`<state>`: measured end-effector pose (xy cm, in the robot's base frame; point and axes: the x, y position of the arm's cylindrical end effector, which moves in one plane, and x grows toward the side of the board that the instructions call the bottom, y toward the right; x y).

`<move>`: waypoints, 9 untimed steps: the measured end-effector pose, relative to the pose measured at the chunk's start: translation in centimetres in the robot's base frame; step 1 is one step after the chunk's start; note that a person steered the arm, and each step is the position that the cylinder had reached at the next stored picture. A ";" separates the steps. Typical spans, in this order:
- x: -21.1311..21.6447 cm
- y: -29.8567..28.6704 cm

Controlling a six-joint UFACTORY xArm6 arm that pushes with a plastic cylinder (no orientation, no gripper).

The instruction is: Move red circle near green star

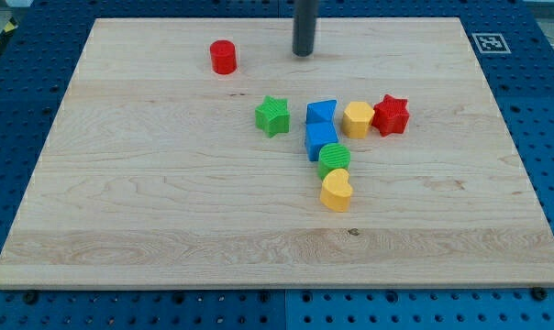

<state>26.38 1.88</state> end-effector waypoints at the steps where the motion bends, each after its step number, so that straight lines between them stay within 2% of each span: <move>1: -0.5 -2.2; 3: -1.3 -6.2; 5: 0.4 -7.0; 7: 0.1 -9.0; 9: -0.2 -13.4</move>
<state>26.20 -11.52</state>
